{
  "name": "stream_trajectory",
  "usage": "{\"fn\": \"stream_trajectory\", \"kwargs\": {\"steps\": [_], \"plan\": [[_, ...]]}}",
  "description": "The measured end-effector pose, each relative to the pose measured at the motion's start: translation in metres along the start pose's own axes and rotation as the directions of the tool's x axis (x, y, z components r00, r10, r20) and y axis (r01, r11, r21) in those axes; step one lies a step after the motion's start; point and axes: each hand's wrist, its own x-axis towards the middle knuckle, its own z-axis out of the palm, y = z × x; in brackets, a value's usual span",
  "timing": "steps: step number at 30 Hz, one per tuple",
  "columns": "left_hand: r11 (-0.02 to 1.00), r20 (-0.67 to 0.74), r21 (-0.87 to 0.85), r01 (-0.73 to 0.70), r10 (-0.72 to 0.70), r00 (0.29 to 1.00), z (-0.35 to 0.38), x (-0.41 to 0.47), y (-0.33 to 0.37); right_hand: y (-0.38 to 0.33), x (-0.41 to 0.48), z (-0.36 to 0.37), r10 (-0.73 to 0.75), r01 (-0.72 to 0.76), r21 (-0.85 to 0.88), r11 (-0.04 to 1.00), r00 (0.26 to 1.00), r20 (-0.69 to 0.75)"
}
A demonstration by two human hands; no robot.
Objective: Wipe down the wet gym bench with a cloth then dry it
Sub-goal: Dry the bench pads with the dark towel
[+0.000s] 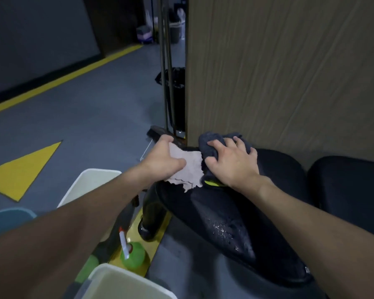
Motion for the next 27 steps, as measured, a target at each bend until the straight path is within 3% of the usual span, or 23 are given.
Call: {"fn": "stream_trajectory", "kwargs": {"steps": [3, 10, 16, 20, 27], "plan": [[0.946, -0.011, 0.298, -0.125, 0.135, 0.991, 0.012, -0.003, -0.013, -0.001, -0.008, 0.001, 0.000, 0.000, 0.010, 1.000, 1.000, -0.021], [0.797, -0.031, 0.547, -0.256, 0.325, 0.945, 0.037, -0.019, -0.014, 0.002, -0.072, 0.004, -0.042, 0.041, -0.018, 0.999, 0.993, -0.107], [0.711, 0.032, 0.588, -0.385, 0.455, 0.890, 0.053, -0.033, -0.005, -0.004, -0.134, 0.010, -0.011, -0.039, -0.234, 0.972, 0.978, -0.208], [0.683, -0.104, 0.636, -0.359, 0.536, 0.838, 0.068, -0.028, -0.015, -0.012, -0.123, 0.013, 0.030, -0.063, -0.157, 0.986, 0.979, -0.204], [0.689, -0.093, 0.617, -0.381, 0.544, 0.834, 0.068, -0.022, -0.022, -0.006, -0.056, 0.006, 0.114, -0.127, -0.087, 0.988, 0.983, -0.142]]}}
